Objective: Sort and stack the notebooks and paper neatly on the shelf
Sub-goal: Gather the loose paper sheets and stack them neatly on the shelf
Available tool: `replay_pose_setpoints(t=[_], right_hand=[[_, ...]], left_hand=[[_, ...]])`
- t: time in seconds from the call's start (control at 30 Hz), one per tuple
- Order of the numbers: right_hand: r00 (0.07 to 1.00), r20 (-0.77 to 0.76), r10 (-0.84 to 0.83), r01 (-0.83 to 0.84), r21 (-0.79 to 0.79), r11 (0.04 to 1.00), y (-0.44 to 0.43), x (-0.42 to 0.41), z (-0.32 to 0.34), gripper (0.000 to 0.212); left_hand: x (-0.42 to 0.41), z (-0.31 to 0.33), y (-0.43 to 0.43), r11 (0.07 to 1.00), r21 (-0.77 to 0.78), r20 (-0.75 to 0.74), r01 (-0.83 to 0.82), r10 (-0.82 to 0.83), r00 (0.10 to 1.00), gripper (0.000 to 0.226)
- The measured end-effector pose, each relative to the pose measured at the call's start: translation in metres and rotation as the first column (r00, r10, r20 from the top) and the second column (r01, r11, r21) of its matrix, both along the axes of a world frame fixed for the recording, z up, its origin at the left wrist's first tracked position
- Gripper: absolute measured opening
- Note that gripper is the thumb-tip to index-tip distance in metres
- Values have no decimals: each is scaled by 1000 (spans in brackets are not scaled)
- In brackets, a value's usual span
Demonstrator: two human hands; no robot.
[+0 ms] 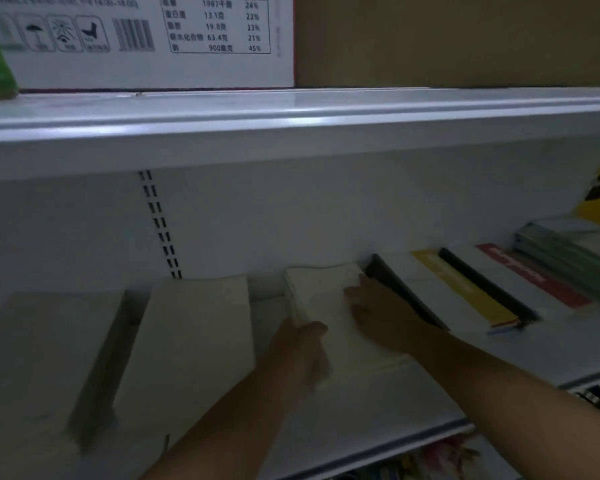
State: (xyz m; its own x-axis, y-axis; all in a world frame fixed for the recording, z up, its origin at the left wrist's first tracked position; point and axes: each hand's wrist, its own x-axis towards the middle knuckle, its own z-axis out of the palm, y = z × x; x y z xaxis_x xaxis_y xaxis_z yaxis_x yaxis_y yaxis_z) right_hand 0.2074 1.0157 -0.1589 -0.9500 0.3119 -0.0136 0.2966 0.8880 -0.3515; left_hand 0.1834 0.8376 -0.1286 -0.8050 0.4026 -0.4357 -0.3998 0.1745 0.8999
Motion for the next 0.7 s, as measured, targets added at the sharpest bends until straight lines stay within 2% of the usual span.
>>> replay_pose_setpoints(t=[0.1, 0.17, 0.27, 0.33, 0.4, 0.47, 0.5, 0.6, 0.67, 0.7], right_hand=[[998, -54, -12, 8, -77, 997, 9, -5, -14, 41], [998, -67, 2, -9, -108, 994, 15, -10, -20, 42], [992, -123, -36, 22, -111, 994, 16, -9, -24, 40], [983, -180, -45, 20, -141, 990, 18, -7, -23, 40], [979, -193, -62, 26, -186, 982, 20, -6, -24, 39], [980, -192, -53, 28, -132, 991, 18, -6, -24, 39], [978, -201, -51, 29, -113, 993, 17, -6, -25, 40], [973, -214, -86, 58, -135, 989, 14, -4, -24, 58], [945, -315, -91, -21, -335, 942, 14, 2, -22, 74], [909, -401, -116, -101, -480, 871, 14, 7, -18, 91]], left_hand=[[-4, -6, 26, 999, -26, 36, -21, 22, 999, 15], [-6, -1, 35, 996, 14, 81, -93, 91, 993, 13], [-13, 10, 39, 974, 60, 159, -219, 207, 965, 28], [-20, 15, 41, 964, 55, 128, -261, 252, 959, 33], [-24, 17, 47, 983, 16, 146, -181, 176, 973, 41], [-21, 14, 52, 997, 17, 154, -73, 69, 986, 35], [-21, 9, 53, 998, 2, 142, -67, 66, 988, 31], [-13, -4, 51, 992, 5, 107, -129, 127, 986, 35], [-4, -9, 45, 978, 92, 53, -185, 181, 982, 49], [0, -12, 40, 969, 150, 1, -198, 200, 980, 56]])
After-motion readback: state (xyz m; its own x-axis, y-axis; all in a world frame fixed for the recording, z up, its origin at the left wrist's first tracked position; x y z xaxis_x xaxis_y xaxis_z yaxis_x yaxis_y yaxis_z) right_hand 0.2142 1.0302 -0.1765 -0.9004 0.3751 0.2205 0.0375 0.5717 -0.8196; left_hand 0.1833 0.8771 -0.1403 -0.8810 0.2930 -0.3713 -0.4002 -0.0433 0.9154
